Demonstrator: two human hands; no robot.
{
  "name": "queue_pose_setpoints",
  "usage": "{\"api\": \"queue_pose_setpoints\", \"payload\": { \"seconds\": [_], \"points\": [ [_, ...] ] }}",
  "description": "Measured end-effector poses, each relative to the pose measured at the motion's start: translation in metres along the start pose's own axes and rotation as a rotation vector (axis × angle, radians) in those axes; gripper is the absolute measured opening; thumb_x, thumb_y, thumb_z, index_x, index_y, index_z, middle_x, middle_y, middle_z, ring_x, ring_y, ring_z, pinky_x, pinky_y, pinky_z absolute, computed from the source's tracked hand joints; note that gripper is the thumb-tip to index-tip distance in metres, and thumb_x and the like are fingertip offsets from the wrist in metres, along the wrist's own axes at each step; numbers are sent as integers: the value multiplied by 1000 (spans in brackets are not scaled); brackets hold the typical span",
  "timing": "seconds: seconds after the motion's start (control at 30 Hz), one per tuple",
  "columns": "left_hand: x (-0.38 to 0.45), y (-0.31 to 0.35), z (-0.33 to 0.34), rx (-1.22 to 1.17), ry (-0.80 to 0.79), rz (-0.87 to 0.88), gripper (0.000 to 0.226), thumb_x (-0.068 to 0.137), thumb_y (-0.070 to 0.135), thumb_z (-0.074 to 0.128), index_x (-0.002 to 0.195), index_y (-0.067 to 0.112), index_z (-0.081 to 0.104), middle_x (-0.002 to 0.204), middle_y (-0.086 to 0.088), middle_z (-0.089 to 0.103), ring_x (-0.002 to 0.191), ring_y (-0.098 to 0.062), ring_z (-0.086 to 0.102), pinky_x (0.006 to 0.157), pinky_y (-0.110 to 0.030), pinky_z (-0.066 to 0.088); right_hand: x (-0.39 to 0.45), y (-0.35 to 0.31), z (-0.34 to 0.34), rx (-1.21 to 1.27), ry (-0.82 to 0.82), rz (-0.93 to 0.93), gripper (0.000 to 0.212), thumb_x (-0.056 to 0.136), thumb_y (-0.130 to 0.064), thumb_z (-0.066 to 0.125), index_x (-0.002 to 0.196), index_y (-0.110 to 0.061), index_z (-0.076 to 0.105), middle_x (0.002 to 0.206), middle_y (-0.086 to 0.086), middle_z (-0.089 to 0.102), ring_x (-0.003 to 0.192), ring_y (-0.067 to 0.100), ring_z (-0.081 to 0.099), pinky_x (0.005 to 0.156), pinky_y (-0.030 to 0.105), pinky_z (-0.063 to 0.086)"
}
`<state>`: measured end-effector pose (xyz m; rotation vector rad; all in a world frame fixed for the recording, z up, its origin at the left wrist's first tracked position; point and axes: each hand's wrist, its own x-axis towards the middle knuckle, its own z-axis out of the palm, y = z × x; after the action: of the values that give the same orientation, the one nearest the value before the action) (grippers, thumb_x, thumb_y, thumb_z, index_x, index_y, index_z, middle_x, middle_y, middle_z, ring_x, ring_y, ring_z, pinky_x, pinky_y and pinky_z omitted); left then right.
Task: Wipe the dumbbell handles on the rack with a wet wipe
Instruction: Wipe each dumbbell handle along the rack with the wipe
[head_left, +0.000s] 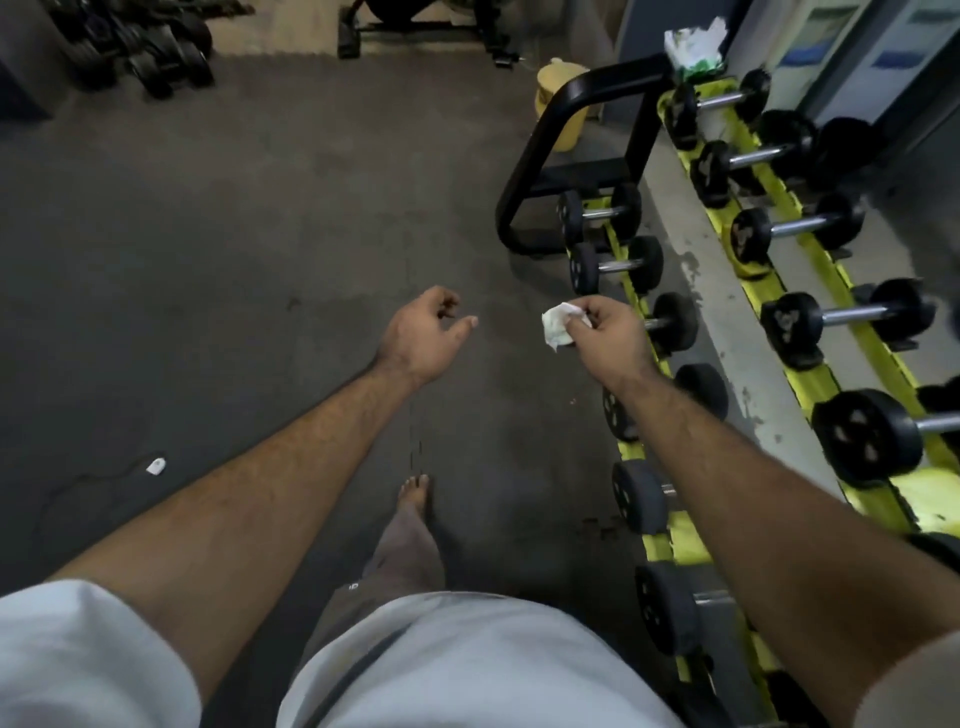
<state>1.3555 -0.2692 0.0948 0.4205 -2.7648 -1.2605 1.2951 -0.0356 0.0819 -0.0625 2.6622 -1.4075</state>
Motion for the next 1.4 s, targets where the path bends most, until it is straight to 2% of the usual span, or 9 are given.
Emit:
{"api": "queue_pose_setpoints", "payload": {
  "seconds": [0.1, 0.2, 0.37, 0.53, 0.73, 0.9, 1.1, 1.27, 1.4],
  "points": [
    [82, -9, -3, -1, -58, 24, 38, 91, 33, 68, 120, 10, 62, 116, -2, 66, 110, -17, 60, 85, -18, 38, 63, -15, 16, -24, 56, 46, 19, 79, -41, 58, 87, -32, 73, 85, -10, 75, 85, 15, 71, 79, 43, 59],
    [158, -8, -7, 56, -153, 89, 40, 92, 34, 67, 125, 11, 62, 126, -4, 65, 118, -20, 58, 92, -19, 38, 121, -38, 26, -31, 137, 105, 13, 89, -27, 62, 94, -26, 74, 86, -7, 71, 86, 18, 68, 74, 30, 53],
    [272, 9, 4, 120, -262, 169, 45, 92, 37, 67, 129, 13, 60, 131, -5, 63, 122, -23, 57, 99, -29, 43, 208, -50, 30, -33, 220, 185, 18, 92, -18, 59, 102, -24, 73, 91, -5, 69, 87, 17, 64, 75, 27, 50],
    [369, 30, 40, 143, -334, 208, 45, 92, 36, 67, 130, 13, 60, 133, -5, 61, 123, -22, 55, 99, -27, 41, 298, -34, 28, 12, 225, 240, 25, 92, -10, 56, 104, -25, 73, 95, -5, 70, 91, 15, 65, 67, 19, 47],
    [481, 61, 106, 199, -447, 214, 50, 91, 37, 68, 133, 12, 56, 135, -6, 59, 125, -23, 53, 102, -29, 42, 422, 13, 15, 113, 230, 410, 11, 86, -27, 61, 84, -34, 68, 91, -4, 73, 88, 26, 70, 81, 50, 60],
    [561, 98, 154, 236, -500, 226, 50, 90, 37, 67, 133, 15, 55, 136, -7, 58, 126, -26, 52, 101, -34, 43, 513, 30, -13, 94, 199, 473, 17, 92, -20, 63, 105, -19, 74, 94, -1, 72, 92, 23, 69, 84, 35, 57],
    [644, 105, 198, 284, -575, 210, 49, 91, 35, 66, 133, 15, 53, 137, -7, 56, 125, -28, 52, 96, -32, 42, 604, 65, -18, 14, 98, 492, 24, 89, -16, 61, 107, -23, 76, 101, 1, 75, 95, 22, 71, 87, 47, 59],
    [720, 90, 244, 353, -644, 209, 50, 92, 39, 62, 135, 16, 50, 136, -8, 55, 122, -30, 54, 93, -36, 45, 672, 80, -15, 27, 96, 559, 27, 95, -11, 57, 115, -18, 74, 112, 4, 72, 98, 16, 64, 89, 29, 52],
    [773, 76, 283, 431, -739, 253, 49, 93, 39, 61, 134, 15, 50, 134, -11, 56, 121, -32, 55, 92, -36, 45, 723, 102, -6, -46, 58, 586, 18, 93, -15, 60, 104, -15, 74, 102, 8, 71, 94, 21, 63, 85, 34, 52]
  ]
}}
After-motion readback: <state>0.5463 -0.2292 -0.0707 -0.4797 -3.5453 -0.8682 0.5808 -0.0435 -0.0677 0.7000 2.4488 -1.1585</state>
